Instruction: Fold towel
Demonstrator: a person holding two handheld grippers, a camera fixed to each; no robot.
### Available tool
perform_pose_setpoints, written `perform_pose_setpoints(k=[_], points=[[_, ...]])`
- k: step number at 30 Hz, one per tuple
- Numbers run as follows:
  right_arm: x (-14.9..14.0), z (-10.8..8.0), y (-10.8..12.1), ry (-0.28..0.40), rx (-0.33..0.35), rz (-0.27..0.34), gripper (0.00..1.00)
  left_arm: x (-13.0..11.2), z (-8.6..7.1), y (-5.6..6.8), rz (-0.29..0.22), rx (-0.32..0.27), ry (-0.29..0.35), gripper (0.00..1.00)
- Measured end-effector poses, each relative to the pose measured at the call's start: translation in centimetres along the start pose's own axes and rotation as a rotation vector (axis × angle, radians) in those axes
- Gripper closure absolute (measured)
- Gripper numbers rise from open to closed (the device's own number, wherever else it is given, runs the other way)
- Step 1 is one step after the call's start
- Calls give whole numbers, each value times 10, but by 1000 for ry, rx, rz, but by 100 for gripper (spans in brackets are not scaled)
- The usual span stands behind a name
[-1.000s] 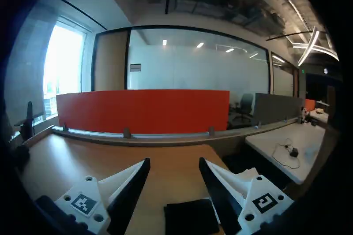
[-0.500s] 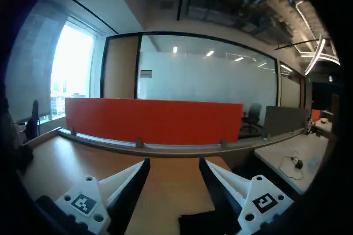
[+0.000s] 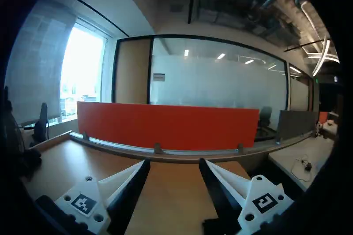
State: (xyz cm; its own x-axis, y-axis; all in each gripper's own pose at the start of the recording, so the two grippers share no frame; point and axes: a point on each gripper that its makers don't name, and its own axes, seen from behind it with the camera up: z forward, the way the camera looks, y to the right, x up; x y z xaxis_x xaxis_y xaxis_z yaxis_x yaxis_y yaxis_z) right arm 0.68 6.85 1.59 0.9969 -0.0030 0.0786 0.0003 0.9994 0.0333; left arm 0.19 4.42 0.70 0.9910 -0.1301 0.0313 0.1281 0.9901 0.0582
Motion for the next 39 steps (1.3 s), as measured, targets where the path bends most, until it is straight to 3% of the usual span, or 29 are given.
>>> perform_pose_setpoints(k=[11,23,33,39], points=[[16,4,-42,30,7,28,15,2,0,-12,3,2,5,7],[21,5,-58,15,4,27,15,-7,6,-22,47,16,-18,7],[38,4,-63,14,-14,38,15,-12,7,-31,58,33,23,7],[40,4,-65,15,-29,44,14,-17,8,-37,101,29,35,7]])
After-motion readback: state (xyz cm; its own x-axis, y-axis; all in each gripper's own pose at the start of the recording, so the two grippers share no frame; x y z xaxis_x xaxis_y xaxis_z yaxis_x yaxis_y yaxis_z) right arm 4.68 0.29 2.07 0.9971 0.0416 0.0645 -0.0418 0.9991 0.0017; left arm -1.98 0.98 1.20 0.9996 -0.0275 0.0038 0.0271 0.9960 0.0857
